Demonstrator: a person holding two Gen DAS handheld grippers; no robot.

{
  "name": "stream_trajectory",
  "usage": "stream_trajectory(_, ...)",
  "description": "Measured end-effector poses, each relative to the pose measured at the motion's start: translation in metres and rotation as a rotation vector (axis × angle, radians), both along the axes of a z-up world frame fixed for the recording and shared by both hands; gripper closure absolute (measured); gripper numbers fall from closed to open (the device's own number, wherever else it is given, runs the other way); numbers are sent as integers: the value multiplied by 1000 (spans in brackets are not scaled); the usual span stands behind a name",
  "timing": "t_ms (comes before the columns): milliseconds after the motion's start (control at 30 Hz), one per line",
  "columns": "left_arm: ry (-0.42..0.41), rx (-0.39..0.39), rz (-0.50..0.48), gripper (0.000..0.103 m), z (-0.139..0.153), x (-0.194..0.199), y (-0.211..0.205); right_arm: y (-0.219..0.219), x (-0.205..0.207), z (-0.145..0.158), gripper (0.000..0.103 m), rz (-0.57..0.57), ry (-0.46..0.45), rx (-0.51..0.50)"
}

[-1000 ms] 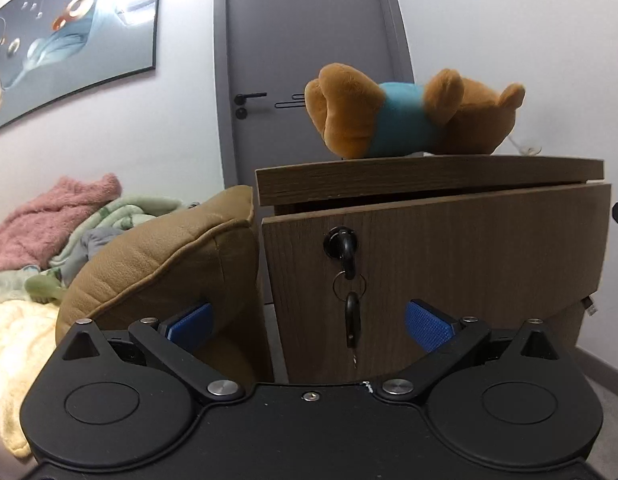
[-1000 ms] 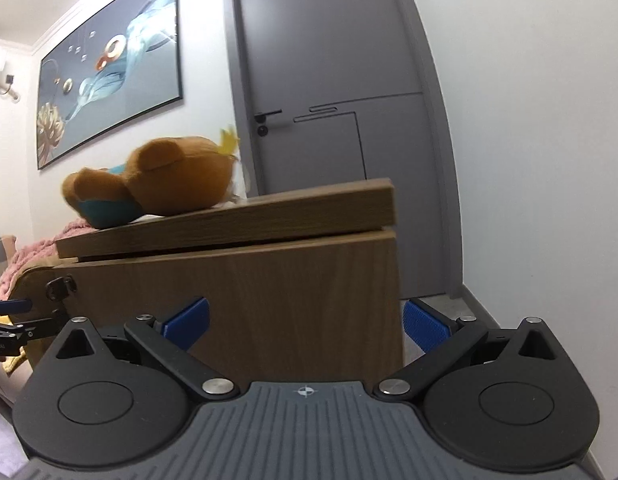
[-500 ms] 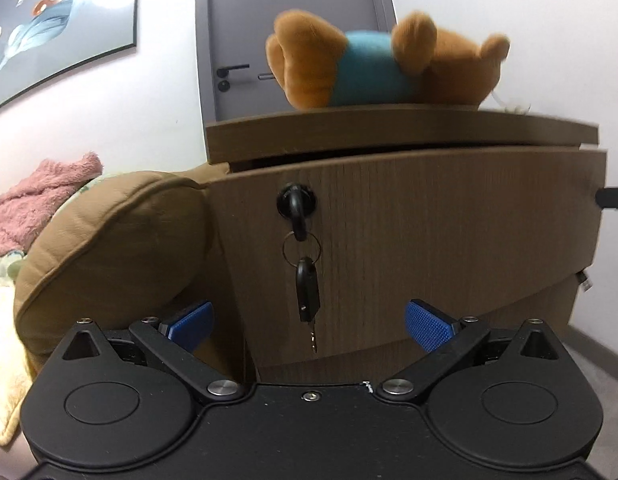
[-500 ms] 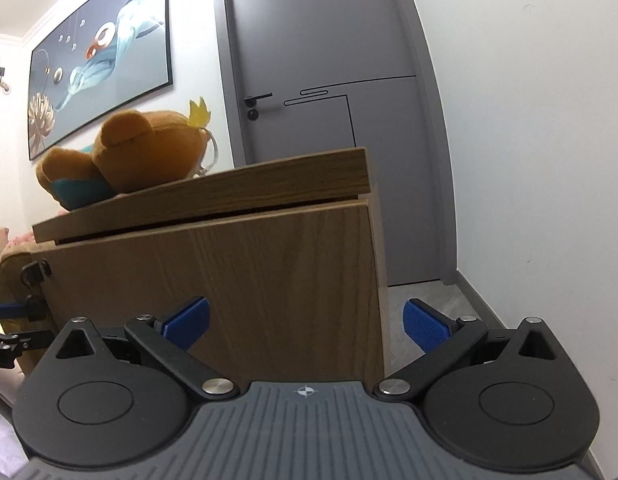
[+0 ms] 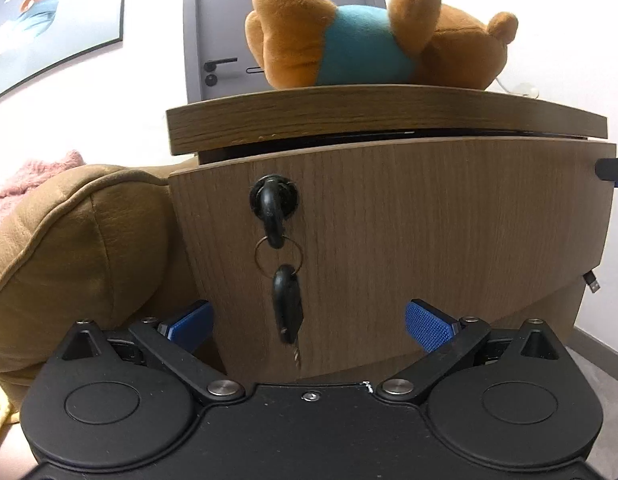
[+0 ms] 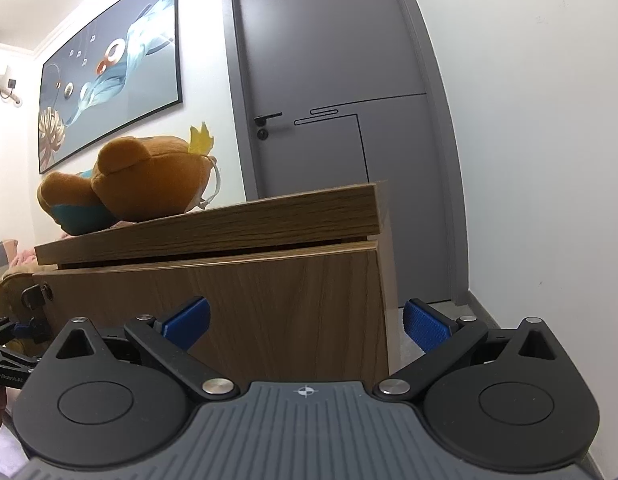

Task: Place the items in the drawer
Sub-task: 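Bring the left tool to the drawer front beside the hanging key, then pull the nightstand drawer open with the left tool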

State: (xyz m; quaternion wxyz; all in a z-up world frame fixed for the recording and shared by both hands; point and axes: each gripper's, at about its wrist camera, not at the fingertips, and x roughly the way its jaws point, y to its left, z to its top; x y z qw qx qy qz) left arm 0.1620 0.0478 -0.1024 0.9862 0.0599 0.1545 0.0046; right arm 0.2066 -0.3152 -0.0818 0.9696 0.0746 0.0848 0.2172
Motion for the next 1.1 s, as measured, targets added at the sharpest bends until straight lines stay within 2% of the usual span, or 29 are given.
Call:
stream_trajectory(400, 33, -75, 57, 1, -3, 12, 21, 6, 11, -6, 0, 35, 24, -16)
stream_trajectory(800, 18, -44, -23, 0, -9, 18, 13, 10, 16, -5, 0, 78, -15, -36)
stream_trajectory(967, -7, 5, -55, 2, -17, 10, 11, 7, 18, -3, 0, 104, -17, -40)
stream_trajectory(1100, 2, 20, -90, 3, -14, 12, 14, 4, 19, 1, 0, 139, -6, -61)
